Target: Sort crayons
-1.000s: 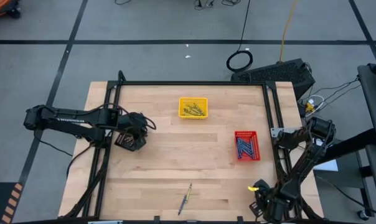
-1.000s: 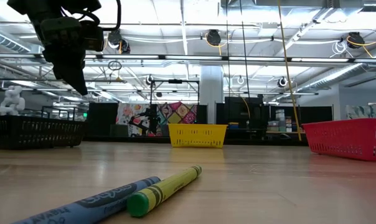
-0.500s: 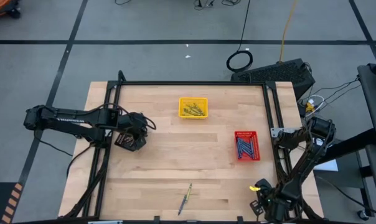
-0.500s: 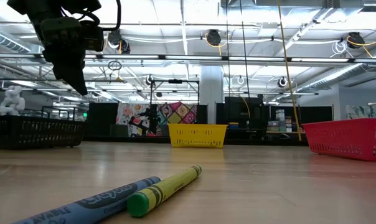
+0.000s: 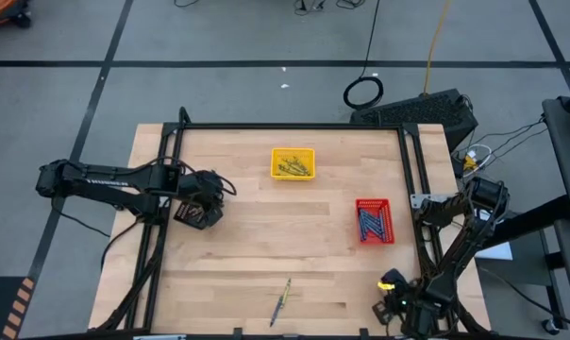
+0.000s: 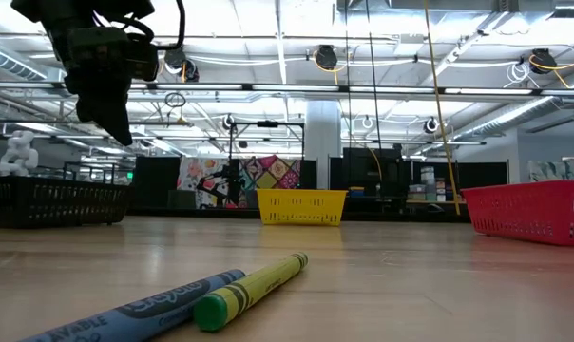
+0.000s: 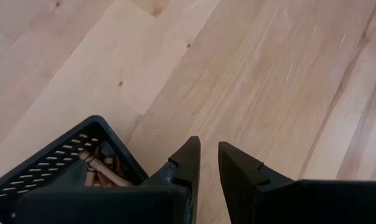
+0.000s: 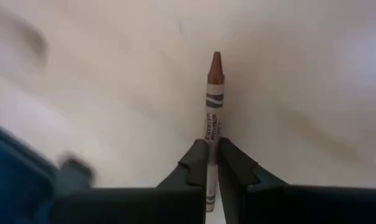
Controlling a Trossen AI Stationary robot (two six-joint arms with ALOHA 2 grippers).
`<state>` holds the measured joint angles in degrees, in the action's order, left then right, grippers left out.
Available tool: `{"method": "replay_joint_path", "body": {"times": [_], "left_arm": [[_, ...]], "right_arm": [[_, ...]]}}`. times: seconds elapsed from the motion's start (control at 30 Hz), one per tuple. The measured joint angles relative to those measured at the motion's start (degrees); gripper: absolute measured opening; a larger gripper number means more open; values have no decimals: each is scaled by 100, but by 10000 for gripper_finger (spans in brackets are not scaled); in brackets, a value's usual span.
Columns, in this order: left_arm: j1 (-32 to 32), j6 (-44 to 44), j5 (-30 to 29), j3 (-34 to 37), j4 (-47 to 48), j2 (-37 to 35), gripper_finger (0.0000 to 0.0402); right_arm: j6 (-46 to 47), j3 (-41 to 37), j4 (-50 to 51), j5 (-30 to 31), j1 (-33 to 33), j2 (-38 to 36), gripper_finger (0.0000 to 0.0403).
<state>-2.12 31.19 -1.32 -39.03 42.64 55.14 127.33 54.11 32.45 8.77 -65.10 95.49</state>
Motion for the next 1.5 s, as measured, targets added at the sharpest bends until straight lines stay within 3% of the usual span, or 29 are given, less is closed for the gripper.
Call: {"method": "replay_joint_path", "body": {"times": [0.1, 0.33, 0.63, 1.07, 1.5], "left_arm": [[-1, 8, 0, 0, -3, 0, 61], [-1, 152, 0, 0, -32, 2, 61], [1, 88, 19, 0, -300, 0, 61], [1, -36, 856, 0, -1437, 0, 61], [1, 10, 409, 0, -2326, 2, 61]], "right_arm": [[-77, 0, 63, 460, -3, -8, 0], [-213, 0, 74, 588, -13, -16, 0], [-483, 2, 34, 1210, 62, -23, 0], [-1195, 11, 35, 1409, 441, -153, 0], [-2032, 13, 61, 1698, 928, -272, 0]]}}
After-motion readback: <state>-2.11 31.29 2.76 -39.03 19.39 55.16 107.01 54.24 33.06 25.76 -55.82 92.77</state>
